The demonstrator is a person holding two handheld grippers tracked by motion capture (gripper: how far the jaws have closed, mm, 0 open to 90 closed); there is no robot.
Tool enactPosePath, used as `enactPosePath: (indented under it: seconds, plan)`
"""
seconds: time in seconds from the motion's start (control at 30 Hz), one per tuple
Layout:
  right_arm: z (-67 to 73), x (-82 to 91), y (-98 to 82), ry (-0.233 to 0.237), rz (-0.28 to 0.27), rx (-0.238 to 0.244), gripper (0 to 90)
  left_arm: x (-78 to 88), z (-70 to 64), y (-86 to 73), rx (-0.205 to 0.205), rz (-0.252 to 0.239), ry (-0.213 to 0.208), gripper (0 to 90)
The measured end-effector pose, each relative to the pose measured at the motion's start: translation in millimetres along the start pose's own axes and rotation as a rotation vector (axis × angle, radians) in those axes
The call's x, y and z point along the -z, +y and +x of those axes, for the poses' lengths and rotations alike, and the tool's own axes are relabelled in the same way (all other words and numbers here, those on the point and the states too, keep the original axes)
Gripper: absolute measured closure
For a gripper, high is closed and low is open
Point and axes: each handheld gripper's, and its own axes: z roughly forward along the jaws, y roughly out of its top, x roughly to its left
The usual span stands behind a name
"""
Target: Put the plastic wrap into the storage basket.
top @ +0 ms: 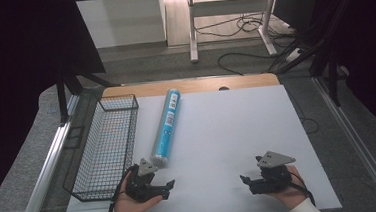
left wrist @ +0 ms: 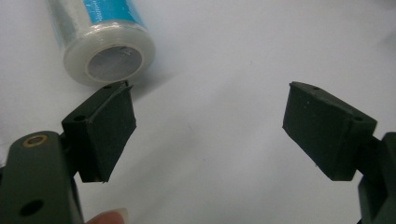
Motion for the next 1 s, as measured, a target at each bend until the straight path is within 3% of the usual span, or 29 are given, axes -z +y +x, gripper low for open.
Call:
enactPosePath:
  seconds: [0.47, 1.0]
  plan:
    - [-3.1, 0.9, 0.0, 0.012, -0.001, -0.015, 18.0, 1.3, 3.0, -0.3, 0.006, 0.003, -0.001, 16.9]
    - [-2.7, 1.9, 1.3, 0.01, -0.011, -0.019, 18.6, 7.5, -3.2, 1.5, 0.007, 0.002, 0.004, 16.0]
